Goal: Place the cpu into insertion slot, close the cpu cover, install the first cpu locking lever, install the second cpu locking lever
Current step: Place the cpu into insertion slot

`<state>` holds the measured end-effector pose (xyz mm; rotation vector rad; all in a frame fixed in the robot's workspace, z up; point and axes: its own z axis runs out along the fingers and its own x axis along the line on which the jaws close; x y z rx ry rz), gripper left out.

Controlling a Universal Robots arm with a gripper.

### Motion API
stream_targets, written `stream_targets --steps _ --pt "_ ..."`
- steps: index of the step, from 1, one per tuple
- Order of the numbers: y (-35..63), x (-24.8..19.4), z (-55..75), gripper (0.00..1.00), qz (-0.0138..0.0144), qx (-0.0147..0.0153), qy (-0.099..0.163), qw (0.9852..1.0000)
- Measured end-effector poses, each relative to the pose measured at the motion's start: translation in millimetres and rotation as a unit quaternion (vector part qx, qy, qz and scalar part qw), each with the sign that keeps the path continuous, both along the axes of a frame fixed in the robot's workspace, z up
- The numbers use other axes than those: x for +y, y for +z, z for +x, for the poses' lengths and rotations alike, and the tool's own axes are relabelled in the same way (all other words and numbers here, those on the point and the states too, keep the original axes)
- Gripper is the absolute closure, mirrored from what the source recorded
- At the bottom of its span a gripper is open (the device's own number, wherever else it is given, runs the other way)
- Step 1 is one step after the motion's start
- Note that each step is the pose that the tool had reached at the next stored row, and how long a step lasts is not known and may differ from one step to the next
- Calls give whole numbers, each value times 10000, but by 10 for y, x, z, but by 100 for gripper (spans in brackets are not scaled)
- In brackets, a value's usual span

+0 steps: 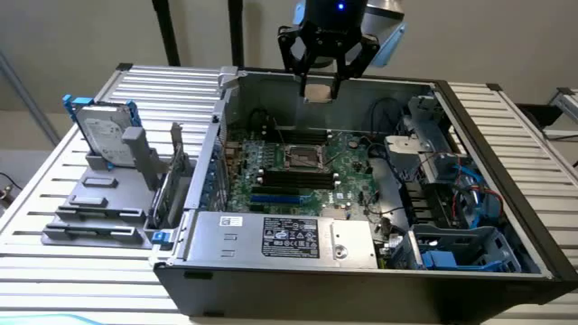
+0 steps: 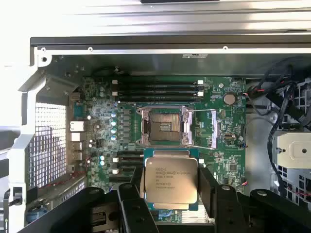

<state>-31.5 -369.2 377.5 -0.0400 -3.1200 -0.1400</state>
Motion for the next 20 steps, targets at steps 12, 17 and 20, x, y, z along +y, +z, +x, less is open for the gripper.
stream_targets --steps 12,17,20 --pt "-1 1 0 46 -1 0 0 10000" --pt "-47 75 14 46 -42 2 0 10000" --pt "-86 157 30 46 -68 4 0 10000"
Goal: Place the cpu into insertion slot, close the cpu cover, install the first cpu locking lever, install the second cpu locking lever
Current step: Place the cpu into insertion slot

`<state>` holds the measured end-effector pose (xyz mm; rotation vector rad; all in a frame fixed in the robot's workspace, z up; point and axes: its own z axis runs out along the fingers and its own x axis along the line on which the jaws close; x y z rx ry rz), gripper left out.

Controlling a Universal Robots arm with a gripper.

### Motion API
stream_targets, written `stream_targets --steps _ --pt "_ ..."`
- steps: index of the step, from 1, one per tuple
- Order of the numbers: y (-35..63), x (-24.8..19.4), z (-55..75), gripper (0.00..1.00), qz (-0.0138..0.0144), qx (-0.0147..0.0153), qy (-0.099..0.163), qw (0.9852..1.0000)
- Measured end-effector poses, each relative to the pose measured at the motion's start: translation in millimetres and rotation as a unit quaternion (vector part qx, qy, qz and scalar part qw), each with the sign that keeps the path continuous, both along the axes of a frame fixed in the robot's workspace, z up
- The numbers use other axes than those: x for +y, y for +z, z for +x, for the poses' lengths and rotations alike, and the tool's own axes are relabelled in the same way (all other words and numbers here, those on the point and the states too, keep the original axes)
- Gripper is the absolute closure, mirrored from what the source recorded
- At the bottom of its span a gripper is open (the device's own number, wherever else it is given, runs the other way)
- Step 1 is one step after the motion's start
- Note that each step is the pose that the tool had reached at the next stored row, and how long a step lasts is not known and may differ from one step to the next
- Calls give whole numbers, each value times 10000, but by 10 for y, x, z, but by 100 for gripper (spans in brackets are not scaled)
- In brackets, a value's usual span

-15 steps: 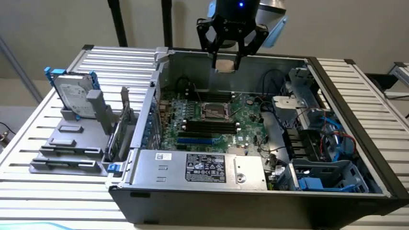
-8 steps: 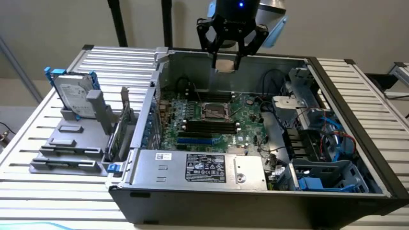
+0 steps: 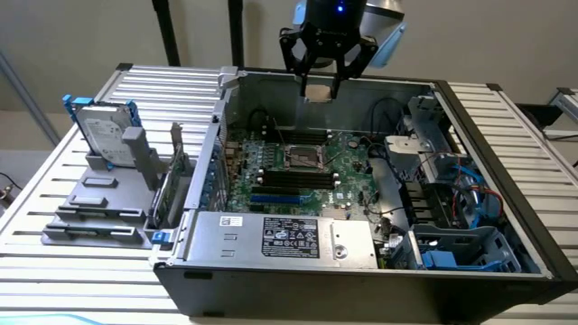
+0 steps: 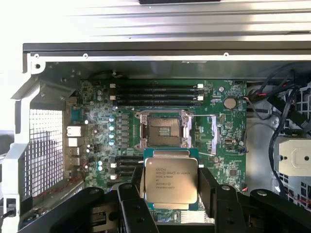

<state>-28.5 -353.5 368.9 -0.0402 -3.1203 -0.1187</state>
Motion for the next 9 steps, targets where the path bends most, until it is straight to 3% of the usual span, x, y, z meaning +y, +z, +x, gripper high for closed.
stream_targets --steps 4,9 --pt "-63 96 17 46 -26 0 0 10000" --pt "-154 171 26 46 -34 0 0 10000"
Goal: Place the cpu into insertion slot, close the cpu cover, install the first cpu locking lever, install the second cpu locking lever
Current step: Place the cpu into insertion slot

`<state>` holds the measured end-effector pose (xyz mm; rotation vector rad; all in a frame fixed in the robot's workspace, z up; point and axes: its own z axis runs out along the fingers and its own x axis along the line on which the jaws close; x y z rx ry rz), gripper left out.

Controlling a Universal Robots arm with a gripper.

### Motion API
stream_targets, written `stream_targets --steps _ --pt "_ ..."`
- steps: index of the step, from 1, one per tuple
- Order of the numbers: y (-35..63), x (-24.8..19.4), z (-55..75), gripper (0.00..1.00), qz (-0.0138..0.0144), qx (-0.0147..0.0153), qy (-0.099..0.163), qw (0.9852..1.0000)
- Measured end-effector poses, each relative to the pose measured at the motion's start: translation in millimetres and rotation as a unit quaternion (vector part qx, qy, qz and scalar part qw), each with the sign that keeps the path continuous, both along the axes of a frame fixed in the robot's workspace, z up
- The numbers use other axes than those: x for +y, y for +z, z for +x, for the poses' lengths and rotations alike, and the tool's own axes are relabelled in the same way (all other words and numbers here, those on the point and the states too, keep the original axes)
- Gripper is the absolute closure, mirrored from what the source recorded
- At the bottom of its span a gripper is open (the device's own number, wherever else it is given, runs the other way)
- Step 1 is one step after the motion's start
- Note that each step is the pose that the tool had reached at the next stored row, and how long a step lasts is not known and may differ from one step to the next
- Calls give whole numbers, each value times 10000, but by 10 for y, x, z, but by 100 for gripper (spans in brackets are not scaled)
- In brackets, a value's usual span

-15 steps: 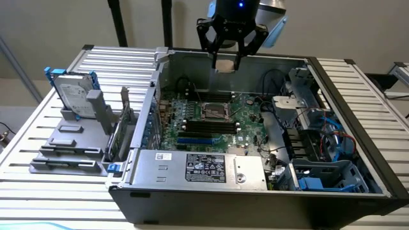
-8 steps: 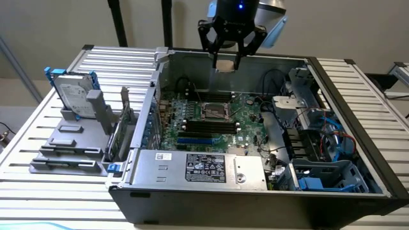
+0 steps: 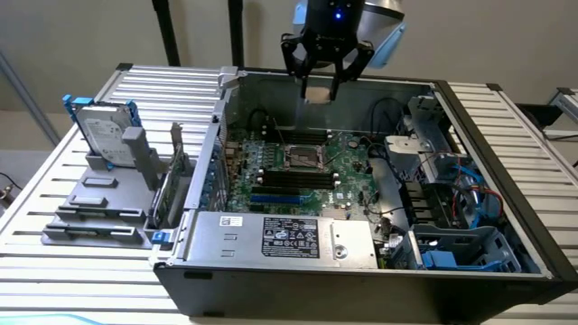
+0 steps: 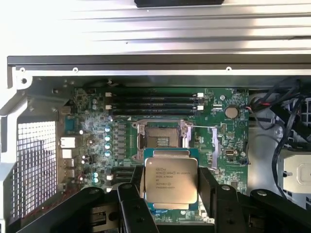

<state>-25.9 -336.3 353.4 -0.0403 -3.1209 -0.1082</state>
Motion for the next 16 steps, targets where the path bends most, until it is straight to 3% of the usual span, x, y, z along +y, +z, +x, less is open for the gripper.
stream_targets --steps 12,16 --pt "-206 64 0 46 0 6 2 10000" --pt "-210 64 0 46 -1 11 -308 9995"
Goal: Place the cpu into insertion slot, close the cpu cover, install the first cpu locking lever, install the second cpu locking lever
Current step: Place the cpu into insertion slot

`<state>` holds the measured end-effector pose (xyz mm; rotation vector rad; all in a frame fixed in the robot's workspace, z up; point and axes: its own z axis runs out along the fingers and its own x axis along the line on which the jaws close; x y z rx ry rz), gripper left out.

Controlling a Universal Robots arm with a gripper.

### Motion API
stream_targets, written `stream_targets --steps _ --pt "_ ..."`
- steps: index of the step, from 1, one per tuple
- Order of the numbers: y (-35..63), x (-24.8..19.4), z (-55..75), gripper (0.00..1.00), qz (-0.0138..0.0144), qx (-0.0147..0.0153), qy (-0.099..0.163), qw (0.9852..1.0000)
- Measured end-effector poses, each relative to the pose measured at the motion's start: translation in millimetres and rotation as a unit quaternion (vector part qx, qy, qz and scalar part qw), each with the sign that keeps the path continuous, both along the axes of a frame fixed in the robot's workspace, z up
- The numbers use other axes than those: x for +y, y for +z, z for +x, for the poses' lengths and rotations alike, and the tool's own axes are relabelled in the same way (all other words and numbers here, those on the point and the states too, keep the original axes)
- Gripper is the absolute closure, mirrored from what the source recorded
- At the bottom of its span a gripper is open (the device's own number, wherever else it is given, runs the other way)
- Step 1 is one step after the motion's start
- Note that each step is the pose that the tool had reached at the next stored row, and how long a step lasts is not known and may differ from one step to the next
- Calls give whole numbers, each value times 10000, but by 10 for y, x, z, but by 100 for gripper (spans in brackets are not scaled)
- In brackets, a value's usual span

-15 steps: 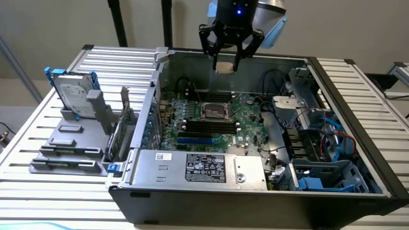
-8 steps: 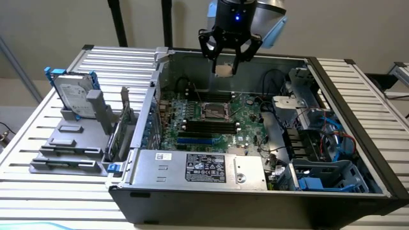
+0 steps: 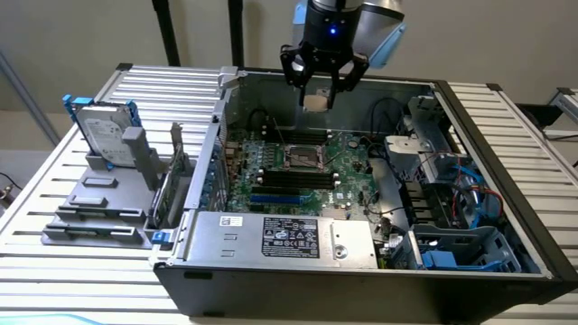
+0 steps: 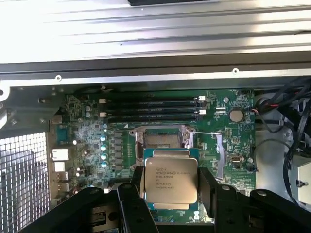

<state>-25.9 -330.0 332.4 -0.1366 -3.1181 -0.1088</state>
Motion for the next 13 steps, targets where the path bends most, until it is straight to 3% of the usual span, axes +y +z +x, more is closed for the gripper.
stream_targets --steps 6,10,13 --pt "-5 0 0 46 1 1 -550 9985" --pt "-7 0 0 46 1 1 -909 9959" --pt "-9 0 0 46 1 2 -1180 9930"
